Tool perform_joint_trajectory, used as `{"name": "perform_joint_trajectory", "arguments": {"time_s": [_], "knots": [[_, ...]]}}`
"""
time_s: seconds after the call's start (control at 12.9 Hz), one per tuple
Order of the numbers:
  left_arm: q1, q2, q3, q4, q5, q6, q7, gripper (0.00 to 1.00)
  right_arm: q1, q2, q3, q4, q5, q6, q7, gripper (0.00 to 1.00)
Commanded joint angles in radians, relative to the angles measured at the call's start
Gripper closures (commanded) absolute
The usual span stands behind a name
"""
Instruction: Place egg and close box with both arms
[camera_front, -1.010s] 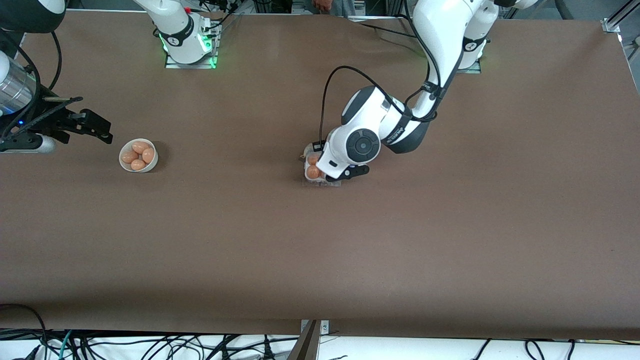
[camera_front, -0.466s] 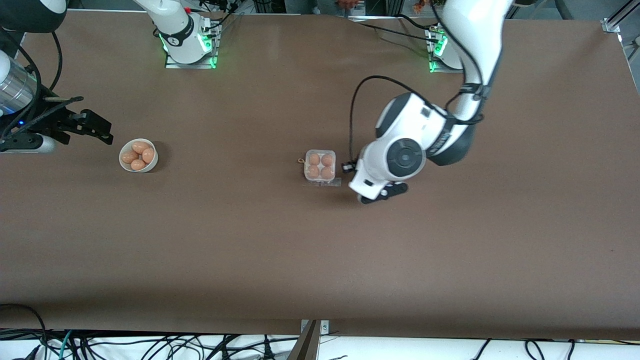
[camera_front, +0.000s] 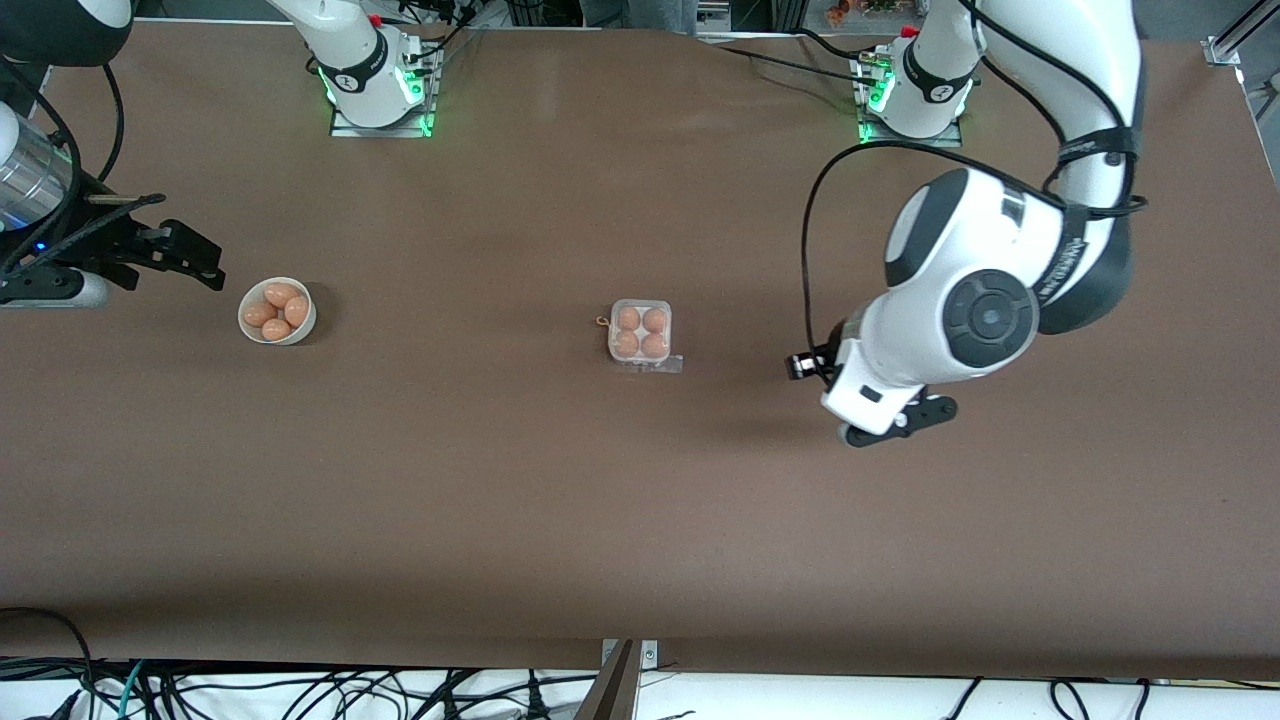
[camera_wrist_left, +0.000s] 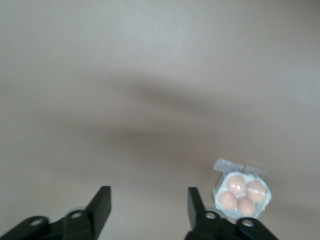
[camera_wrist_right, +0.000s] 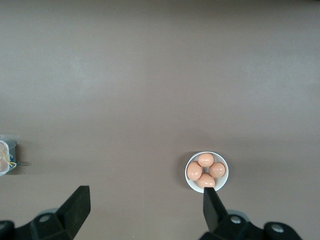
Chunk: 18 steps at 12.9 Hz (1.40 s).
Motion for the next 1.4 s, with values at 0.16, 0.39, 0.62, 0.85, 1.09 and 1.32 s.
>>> {"name": "perform_joint_trajectory", "arguments": {"time_s": [0.16,0.39,0.62,0.85,1.09,1.32], "knots": [[0.049,-0.037,-0.007,0.037,0.125,-0.057,0.065,0.05,0.000,-0.003,0.004,0.001,-0.011,0.003,0.003,0.00],[0.117,-0.099,-0.008,0.014,0.142,-0.097,0.207,0.01,0.002,-0.003,0.006,0.001,-0.011,0.000,0.005,0.00],[0.199,-0.210,-0.008,-0.087,0.143,-0.102,0.336,0.00,0.002,-0.003,0.007,0.001,-0.011,-0.002,0.005,0.00],[0.271,-0.304,-0.008,-0.162,0.143,-0.102,0.402,0.00,0.002,-0.003,0.007,0.001,-0.011,-0.003,0.005,0.00],[0.309,-0.385,-0.008,-0.257,0.143,-0.090,0.419,0.00,0.002,-0.003,0.007,0.001,-0.011,-0.002,0.003,0.00],[0.334,-0.468,-0.008,-0.359,0.183,-0.088,0.445,0.00,0.002,-0.003,0.007,0.001,-0.011,0.000,0.003,0.00]]}}
